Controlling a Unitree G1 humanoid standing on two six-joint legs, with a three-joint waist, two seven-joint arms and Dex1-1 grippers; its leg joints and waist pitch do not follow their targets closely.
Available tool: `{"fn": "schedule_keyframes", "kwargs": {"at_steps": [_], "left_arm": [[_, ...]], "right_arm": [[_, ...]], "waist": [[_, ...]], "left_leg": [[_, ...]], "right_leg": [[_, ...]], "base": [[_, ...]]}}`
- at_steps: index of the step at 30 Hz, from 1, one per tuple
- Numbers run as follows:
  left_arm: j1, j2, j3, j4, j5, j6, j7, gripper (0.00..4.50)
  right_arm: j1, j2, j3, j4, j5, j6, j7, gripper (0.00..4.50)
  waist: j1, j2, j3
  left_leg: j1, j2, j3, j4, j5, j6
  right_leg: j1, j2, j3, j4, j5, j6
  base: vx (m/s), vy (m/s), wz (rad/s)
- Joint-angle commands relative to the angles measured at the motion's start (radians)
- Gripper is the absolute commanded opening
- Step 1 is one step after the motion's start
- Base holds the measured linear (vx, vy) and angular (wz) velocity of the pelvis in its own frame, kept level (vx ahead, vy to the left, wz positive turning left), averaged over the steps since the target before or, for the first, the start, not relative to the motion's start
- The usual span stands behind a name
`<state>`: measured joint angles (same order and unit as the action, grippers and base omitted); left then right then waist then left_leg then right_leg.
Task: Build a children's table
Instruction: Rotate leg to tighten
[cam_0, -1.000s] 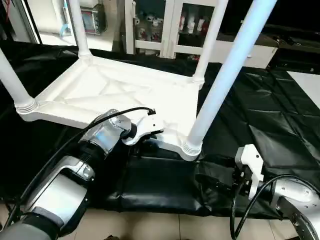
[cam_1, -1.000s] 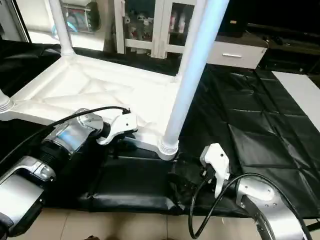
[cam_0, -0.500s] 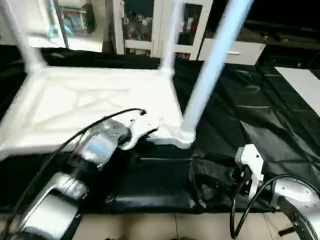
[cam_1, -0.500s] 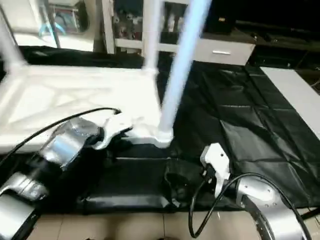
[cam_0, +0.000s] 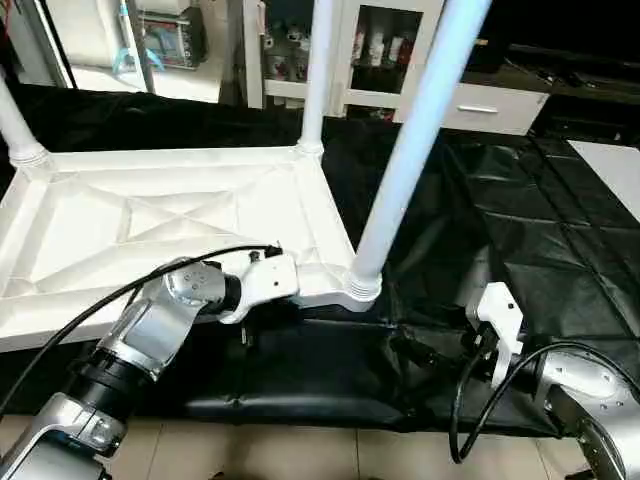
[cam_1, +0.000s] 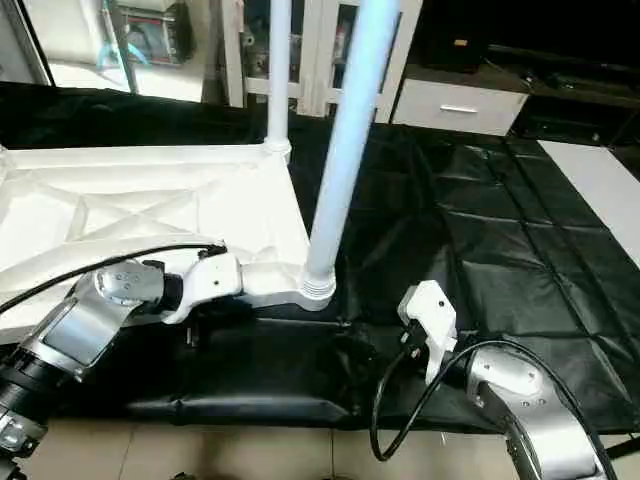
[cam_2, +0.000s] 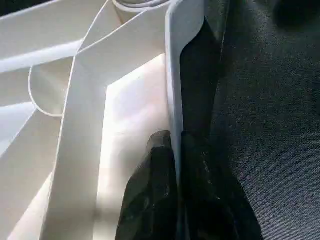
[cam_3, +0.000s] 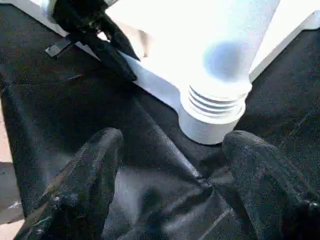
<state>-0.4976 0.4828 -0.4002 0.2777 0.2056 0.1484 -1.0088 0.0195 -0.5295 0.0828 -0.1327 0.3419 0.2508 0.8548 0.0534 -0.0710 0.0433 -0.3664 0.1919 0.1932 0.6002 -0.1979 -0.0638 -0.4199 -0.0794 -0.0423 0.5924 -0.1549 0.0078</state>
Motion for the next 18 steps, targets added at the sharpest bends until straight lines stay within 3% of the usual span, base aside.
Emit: {"fn": "schedule_keyframes", "kwargs": {"at_steps": [1, 5, 6, 9, 12, 14, 18], "left_arm": [[0.025, -0.030, -0.022, -0.006, -0.014, -0.071, 0.015, 0.05], [0.037, -0.044, -0.020, -0.028, -0.043, -0.091, -0.013, 0.03], [0.036, -0.058, -0.013, -0.032, -0.059, -0.087, -0.013, 0.03], [0.035, -0.084, 0.001, -0.050, -0.107, -0.049, -0.036, 0.73], [0.032, -0.108, 0.016, -0.064, -0.141, -0.028, -0.041, 0.86], [0.020, -0.129, 0.028, -0.045, -0.150, -0.042, -0.031, 1.13], [-0.009, -0.136, 0.032, -0.001, -0.148, -0.054, -0.061, 1.13]], "right_arm": [[-0.006, -0.004, -0.025, 0.005, -0.009, -0.009, -0.004, 3.52], [0.005, -0.007, -0.028, 0.003, -0.008, -0.015, -0.002, 3.52], [0.006, -0.009, -0.029, 0.004, -0.007, -0.016, -0.003, 3.52], [0.007, -0.011, -0.031, 0.006, -0.006, -0.017, -0.005, 3.52], [0.007, -0.013, -0.034, 0.005, -0.004, -0.015, -0.006, 3.52], [0.005, -0.013, -0.035, 0.007, -0.003, -0.014, -0.007, 3.52], [0.002, -0.015, -0.035, 0.008, -0.004, -0.015, -0.005, 3.52]], "waist": [[0.000, 0.001, -0.050], [0.006, 0.000, -0.050], [0.006, 0.005, -0.049], [0.010, 0.003, -0.049], [0.014, 0.012, -0.050], [0.012, 0.004, -0.050], [0.002, -0.002, -0.051]], "left_leg": [[0.009, 0.043, -0.020, -0.085, -0.292, 0.023], [0.010, 0.042, -0.019, -0.085, -0.288, 0.022], [0.011, 0.042, -0.019, -0.085, -0.291, 0.021], [0.016, 0.041, -0.016, -0.082, -0.312, 0.022], [0.014, 0.046, -0.018, -0.085, -0.310, 0.013], [0.009, 0.044, -0.018, -0.087, -0.320, 0.012], [0.003, 0.039, -0.020, -0.084, -0.311, 0.022]], "right_leg": [[0.035, -0.056, 0.036, -0.075, -0.348, -0.144], [0.036, -0.058, 0.036, -0.075, -0.358, -0.142], [0.035, -0.058, 0.037, -0.076, -0.361, -0.142], [0.030, -0.058, 0.037, -0.080, -0.400, -0.139], [0.031, -0.058, 0.036, -0.078, -0.370, -0.155], [0.036, -0.056, 0.034, -0.076, -0.352, -0.150], [0.040, -0.059, 0.034, -0.081, -0.395, -0.124]], "base": [[0.000, 0.000, 0.00], [0.000, 0.000, 0.00], [0.000, 0.000, 0.00], [0.000, 0.000, 0.00], [0.000, 0.000, 0.00], [0.000, 0.000, 0.00], [0.000, 0.000, 0.00]]}}
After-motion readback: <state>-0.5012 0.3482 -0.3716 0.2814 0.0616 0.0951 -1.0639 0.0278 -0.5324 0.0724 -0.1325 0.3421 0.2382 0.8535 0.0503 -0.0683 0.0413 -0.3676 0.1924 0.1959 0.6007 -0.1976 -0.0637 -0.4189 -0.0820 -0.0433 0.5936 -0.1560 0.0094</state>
